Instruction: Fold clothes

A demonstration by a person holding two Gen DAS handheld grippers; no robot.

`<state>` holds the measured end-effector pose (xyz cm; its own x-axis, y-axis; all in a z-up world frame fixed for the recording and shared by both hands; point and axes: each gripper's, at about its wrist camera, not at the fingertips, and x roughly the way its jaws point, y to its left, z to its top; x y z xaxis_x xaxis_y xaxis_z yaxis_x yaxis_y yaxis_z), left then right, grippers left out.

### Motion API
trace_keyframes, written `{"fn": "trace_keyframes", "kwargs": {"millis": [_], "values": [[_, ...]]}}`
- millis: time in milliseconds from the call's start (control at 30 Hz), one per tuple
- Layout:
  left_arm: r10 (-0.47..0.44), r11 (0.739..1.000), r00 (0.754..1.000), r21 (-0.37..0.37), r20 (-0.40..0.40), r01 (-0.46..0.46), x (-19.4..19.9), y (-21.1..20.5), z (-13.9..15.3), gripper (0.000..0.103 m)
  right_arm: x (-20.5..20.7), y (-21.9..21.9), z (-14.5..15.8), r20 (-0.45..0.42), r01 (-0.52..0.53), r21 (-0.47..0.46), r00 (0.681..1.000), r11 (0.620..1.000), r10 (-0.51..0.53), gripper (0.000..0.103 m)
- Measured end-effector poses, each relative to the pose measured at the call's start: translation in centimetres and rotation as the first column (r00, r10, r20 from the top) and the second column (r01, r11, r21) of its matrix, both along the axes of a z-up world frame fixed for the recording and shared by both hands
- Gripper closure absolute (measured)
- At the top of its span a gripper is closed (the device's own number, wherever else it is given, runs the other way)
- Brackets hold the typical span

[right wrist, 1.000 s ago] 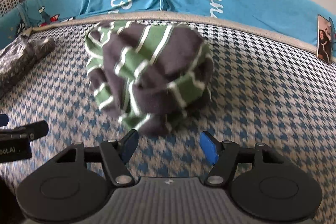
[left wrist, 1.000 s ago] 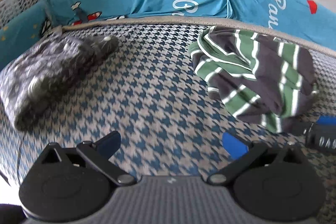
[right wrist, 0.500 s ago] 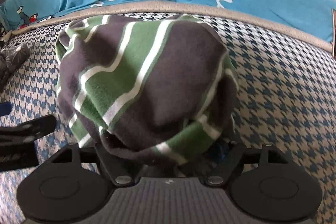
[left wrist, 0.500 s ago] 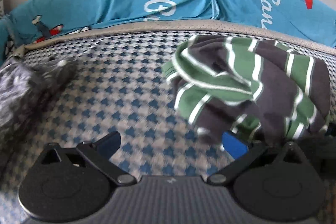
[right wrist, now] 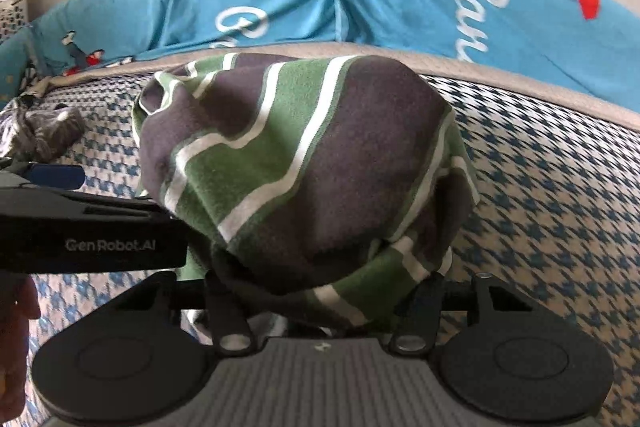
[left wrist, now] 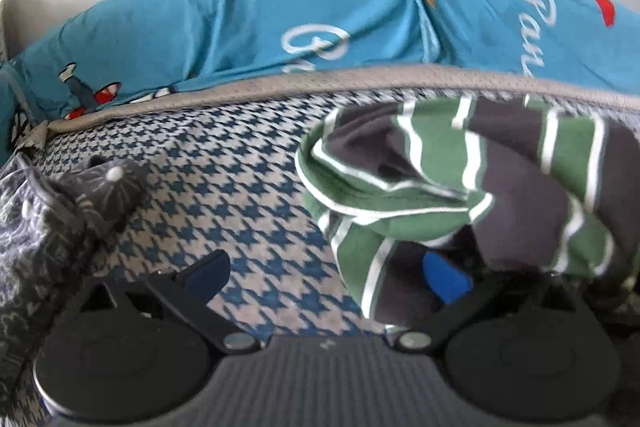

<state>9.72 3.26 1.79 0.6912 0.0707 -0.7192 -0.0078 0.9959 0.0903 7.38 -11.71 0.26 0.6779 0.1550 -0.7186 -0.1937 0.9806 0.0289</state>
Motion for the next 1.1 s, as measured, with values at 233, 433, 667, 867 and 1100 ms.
{"fn": "trace_keyframes", "kwargs": {"millis": [233, 433, 667, 867, 1100], "values": [[0.060, 0.998, 0.997, -0.010, 0.044, -0.059, -0.5, 3.3, 1.6, 0.000, -0.3, 2.9, 0.4, 0.053, -0.136, 0.078, 0.990, 0.988, 0.132, 0.055], [0.112, 0.994, 0.991, -0.020, 0.070, -0.111, -1.0, 6.3, 2.9, 0.000, -0.8, 5.5, 0.5, 0.052, -0.242, -0.008, 0.969, 0.970, 0.242, 0.054], [0.143, 0.984, 0.985, -0.117, 0.099, -0.131, -1.8, 9.0, 4.6, 0.000, -1.5, 3.7, 1.1, -0.069, -0.188, -0.045, 0.980, 0.981, 0.184, 0.050], [0.179, 0.959, 0.982, -0.234, 0.060, -0.161, -1.5, 9.5, 4.7, 0.000, -2.5, 1.6, 3.2, -0.015, -0.169, 0.009, 0.986, 0.986, 0.169, 0.046], [0.219, 0.955, 0.975, -0.213, 0.042, -0.205, -0.8, 8.8, 4.2, 0.000, -2.6, 1.7, 4.8, 0.018, -0.178, 0.074, 0.984, 0.981, 0.177, 0.045]]}}
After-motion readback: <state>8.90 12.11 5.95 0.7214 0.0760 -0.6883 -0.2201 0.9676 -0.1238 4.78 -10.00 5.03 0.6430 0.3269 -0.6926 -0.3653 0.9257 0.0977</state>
